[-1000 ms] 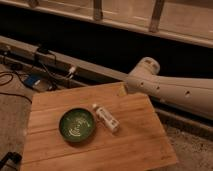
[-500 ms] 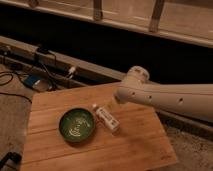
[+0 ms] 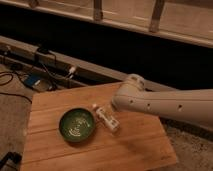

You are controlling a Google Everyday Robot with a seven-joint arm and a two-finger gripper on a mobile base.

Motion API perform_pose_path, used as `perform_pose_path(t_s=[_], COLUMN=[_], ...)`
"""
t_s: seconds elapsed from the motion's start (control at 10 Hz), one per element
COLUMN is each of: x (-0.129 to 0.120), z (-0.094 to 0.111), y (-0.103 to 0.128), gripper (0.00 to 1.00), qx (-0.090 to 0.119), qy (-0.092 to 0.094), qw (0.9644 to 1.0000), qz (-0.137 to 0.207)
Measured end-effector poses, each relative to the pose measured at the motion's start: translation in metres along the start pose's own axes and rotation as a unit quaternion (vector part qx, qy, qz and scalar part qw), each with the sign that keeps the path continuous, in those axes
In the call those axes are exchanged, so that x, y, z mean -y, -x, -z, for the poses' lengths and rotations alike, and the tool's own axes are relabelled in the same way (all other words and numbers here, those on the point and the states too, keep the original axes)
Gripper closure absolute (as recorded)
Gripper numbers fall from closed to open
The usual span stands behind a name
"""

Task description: Place the bottle in the ceramic bowl

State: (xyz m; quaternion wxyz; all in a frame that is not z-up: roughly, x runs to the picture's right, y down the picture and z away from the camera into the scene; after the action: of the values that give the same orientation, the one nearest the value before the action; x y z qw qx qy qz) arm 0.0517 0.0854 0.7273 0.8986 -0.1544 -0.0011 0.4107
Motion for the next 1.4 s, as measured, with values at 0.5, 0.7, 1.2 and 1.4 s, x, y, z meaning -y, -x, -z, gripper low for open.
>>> perform_pose_path(t_s=[0.5,0.7,1.2,1.4], x=[-0.018,-0.034,-0.023,-0.011], z=[-0.007,-0.024,-0.063,-0.078], y=[0.015,0.038,0.038,0.016], gripper=[0.20,0.20,0.20,0.20], qx=[0.011,0.014,-0.012,-0.031], qy=[0.019,0.034,0.047,0.052], qw=[0.9975,0.9942,0.9932,0.9934], qz=[0.068,0.101,0.106,0.098])
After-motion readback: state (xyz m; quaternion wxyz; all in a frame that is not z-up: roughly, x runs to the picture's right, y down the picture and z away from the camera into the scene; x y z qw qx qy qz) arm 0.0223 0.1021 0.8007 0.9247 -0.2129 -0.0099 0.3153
